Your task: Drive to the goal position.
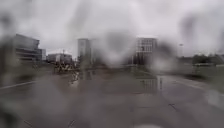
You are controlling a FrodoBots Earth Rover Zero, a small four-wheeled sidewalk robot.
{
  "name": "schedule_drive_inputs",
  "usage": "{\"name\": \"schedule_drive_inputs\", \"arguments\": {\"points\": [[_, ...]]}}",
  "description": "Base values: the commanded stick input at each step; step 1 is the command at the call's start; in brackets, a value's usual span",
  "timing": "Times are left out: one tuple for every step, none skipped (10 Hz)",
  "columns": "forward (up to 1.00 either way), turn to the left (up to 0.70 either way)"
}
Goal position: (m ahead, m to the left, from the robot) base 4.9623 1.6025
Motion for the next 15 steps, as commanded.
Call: {"name": "schedule_drive_inputs", "arguments": {"points": [[0.07,0.0],[0.07,0.0],[0.07,0.0],[0.07,0.0],[0.07,0.0],[0.07,0.0],[0.07,0.0],[0.07,0.0],[0.07,0.0],[0.07,0.0],[0.07,0.0],[0.07,0.0],[0.07,0.0],[0.07,0.0],[0.07,0.0]]}}
